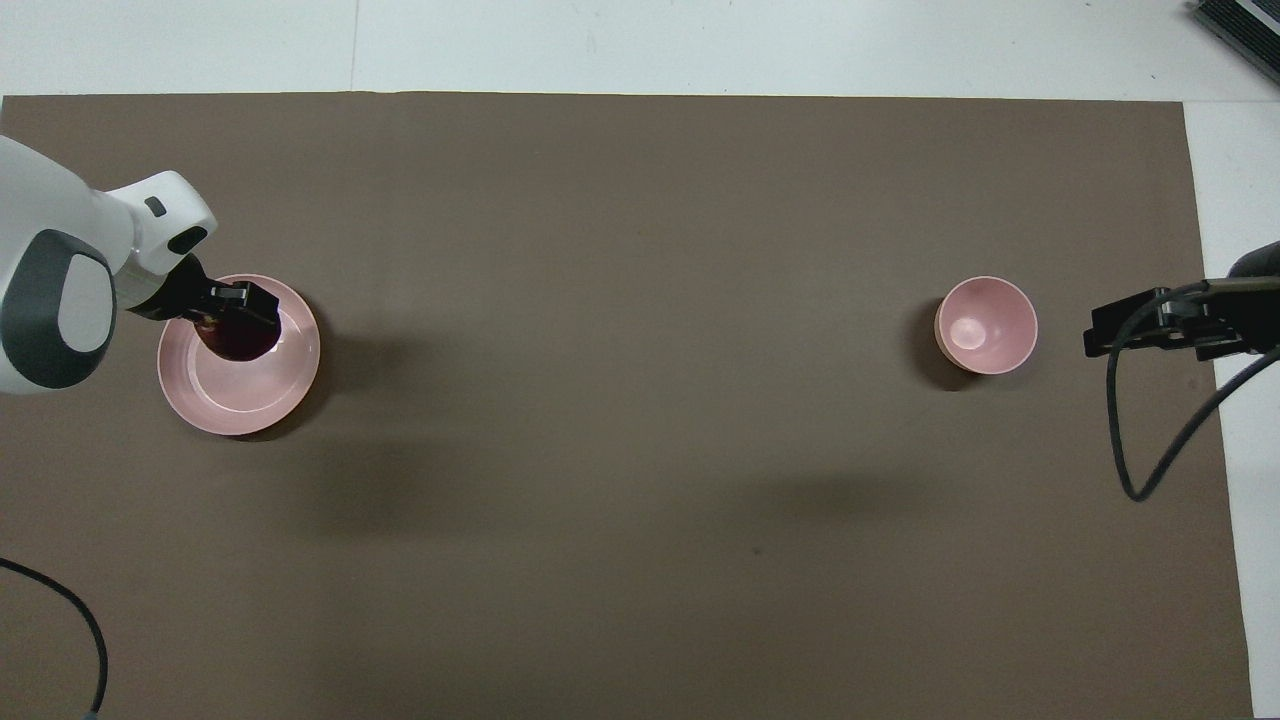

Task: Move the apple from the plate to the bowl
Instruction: 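Close the left gripper on the apple and lift it off the plate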

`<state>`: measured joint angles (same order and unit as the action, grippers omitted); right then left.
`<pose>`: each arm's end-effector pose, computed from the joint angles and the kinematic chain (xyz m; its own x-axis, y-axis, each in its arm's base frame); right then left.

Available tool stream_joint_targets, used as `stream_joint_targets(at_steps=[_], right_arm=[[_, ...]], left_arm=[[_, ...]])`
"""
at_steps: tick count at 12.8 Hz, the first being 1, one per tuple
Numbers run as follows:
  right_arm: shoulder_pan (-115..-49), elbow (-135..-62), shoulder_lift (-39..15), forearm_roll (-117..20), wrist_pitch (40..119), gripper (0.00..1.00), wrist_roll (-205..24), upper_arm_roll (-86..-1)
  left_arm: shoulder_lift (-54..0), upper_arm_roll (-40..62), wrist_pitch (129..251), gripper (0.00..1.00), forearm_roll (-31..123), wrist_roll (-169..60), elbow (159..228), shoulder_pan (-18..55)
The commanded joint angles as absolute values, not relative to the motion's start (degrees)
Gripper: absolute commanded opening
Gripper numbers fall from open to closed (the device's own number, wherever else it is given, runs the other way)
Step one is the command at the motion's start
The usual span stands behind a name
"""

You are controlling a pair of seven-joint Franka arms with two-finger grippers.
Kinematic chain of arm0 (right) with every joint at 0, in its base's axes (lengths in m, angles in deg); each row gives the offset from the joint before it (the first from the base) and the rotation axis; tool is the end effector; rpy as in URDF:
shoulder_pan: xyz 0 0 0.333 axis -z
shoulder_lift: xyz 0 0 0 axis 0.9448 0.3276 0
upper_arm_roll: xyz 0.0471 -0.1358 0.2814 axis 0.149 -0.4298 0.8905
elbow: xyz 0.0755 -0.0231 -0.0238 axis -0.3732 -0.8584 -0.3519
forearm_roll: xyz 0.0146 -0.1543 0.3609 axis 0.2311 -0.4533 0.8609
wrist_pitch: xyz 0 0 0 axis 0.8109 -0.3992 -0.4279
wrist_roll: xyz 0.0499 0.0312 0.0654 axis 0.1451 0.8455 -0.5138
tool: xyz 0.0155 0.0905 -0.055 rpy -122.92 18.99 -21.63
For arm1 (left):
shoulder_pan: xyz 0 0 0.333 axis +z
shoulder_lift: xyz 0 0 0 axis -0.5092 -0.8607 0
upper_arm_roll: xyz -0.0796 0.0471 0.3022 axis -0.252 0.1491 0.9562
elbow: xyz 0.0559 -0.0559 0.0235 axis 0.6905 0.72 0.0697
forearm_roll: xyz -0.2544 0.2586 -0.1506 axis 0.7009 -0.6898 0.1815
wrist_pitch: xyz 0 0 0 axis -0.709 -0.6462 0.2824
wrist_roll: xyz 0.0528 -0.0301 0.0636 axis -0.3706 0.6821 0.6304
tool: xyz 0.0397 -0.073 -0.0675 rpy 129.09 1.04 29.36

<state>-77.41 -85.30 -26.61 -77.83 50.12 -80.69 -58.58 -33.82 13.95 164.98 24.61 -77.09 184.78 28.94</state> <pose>0.5520 -0.0108 0.6129 0.9970 -0.0525 -0.0562 -0.0536 -0.9984 -0.0179 0.6275 -0.0208 0.3928 0.9896 -0.1229 -0.0742 -0.1179 -0.9907 0.0684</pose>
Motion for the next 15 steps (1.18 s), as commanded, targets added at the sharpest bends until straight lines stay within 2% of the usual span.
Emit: stream_joint_targets(at_steps=[1,3,5,9,11,13,15], right_arm=[[-77.2,-84.5,-26.4,-77.6,48.3,1.0,-81.7,-58.9],[-77.2,-84.7,-26.8,-77.5,45.8,1.0,-81.8,-58.9],[-77.2,-84.9,-27.0,-77.5,45.8,1.0,-81.8,-58.8],[-77.3,-85.3,-27.2,-77.4,45.7,1.0,-82.2,-58.7],[-77.6,-87.0,-28.1,-71.8,46.7,1.0,-83.1,-58.7],[-77.4,-91.6,-30.6,-67.4,51.0,1.0,-83.4,-58.7],[-76.8,-96.0,-31.8,-60.9,52.0,1.0,-85.5,-58.8]], left_arm=[[-35.1,14.5,162.3,0.0,26.1,-67.9,182.5,24.5],[-35.0,14.4,160.5,0.0,30.2,-62.0,182.1,21.7],[-35.1,14.5,157.9,0.0,40.5,-57.6,181.6,21.7],[-35.1,13.1,153.0,0.0,51.0,-54.9,181.0,20.1],[-35.1,10.3,152.4,0.0,51.2,-54.8,180.6,20.0],[-35.2,10.0,153.8,0.0,51.4,-55.3,180.6,18.4],[-36.0,9.8,154.6,0.0,56.2,-55.3,180.3,18.1]])
